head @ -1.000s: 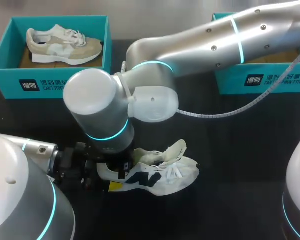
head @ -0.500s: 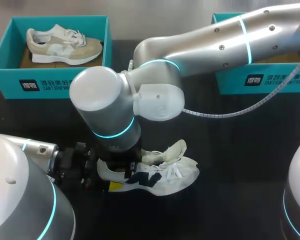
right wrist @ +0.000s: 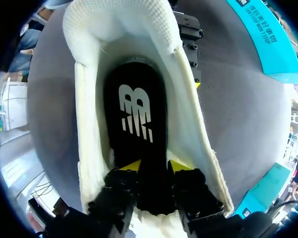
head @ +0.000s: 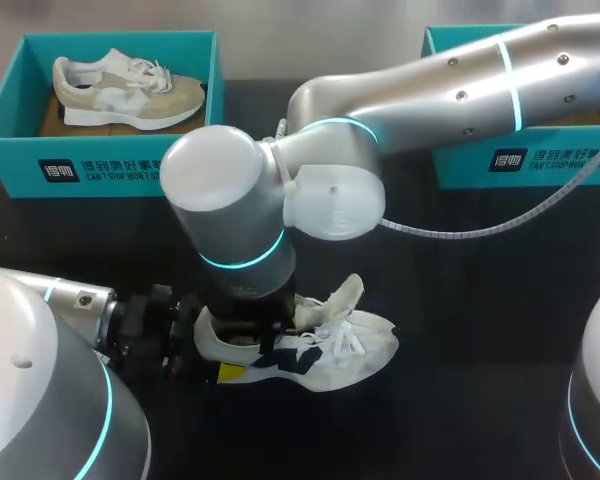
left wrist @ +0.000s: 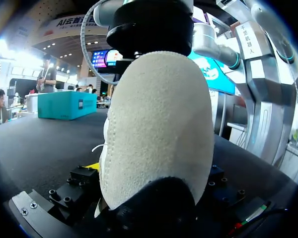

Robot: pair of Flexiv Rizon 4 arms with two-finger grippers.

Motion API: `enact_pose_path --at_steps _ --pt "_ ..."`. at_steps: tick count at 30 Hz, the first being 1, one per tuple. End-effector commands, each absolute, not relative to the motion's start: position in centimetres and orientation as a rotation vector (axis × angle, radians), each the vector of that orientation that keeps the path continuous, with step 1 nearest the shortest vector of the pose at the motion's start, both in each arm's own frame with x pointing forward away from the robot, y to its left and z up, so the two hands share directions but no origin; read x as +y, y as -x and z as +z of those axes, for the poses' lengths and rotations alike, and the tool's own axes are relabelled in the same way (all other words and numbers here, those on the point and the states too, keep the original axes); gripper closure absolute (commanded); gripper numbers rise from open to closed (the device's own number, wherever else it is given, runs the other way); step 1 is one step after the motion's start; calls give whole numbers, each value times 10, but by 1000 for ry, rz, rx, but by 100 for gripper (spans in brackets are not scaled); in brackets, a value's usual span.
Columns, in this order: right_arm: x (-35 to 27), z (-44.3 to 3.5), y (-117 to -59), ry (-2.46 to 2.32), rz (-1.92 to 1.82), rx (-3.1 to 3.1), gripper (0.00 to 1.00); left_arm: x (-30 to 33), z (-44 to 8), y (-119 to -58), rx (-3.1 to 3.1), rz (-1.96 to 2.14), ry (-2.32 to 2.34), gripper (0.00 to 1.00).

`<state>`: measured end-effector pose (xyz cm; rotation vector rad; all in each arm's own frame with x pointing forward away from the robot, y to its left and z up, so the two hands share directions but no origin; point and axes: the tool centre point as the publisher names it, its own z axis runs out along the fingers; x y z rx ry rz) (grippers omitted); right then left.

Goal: Take the shoe out of the shoebox, open the shoe tongue, remove and reinsert the insole, then place the shoe into the shoebox

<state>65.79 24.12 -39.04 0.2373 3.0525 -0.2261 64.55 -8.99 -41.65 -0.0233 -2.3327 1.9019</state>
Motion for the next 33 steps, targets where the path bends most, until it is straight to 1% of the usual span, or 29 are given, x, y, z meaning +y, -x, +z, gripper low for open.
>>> enact_pose_path --at_steps 1,5,8,12,15,18,19,26,33 --pt "235 -395 -663 -224 -198 3082 58 -89 -419 -646 -2332 1902 24 100" --pt "237 -396 -664 -207 -192 3099 49 -89 -419 -646 -2332 1902 24 100" --pt "238 -399 -665 -189 -178 3138 36 -89 -419 -646 -2332 1902 24 100" --pt "241 -406 -666 -155 -164 3205 36 -89 -419 -646 -2332 1902 24 100" --pt "243 -408 -664 -149 -156 3232 41 -89 -419 -646 -2332 1902 24 100" --pt "244 -409 -661 -144 -148 3266 49 -89 -419 -646 -2332 1902 24 100" --pt "244 -409 -660 -145 -145 3285 50 -89 -419 -646 -2332 1902 24 100" --pt "245 -414 -651 -150 -114 3363 52 -89 -419 -646 -2332 1902 24 100" --pt "254 -410 -641 -177 -103 3362 56 -89 -419 -646 -2332 1902 24 100"
